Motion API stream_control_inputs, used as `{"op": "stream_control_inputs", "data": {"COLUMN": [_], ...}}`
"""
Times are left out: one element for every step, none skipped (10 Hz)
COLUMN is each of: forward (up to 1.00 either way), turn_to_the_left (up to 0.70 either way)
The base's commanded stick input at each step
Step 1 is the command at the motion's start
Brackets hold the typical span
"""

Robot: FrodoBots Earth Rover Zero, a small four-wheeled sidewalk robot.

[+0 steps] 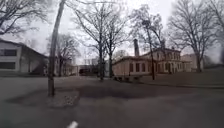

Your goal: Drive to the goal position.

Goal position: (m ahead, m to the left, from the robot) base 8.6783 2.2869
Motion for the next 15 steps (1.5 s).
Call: {"op": "stream_control_inputs", "data": {"forward": [1.0,1.0,1.0,1.0,1.0,1.0,1.0,1.0,1.0,1.0,1.0,1.0,1.0,1.0,1.0], "turn_to_the_left": [0.4,0.4,0.4,0.4,0.4,0.26,0.29,0.39,0.4,0.4,0.4,0.4,0.4,0.3,0.0]}}
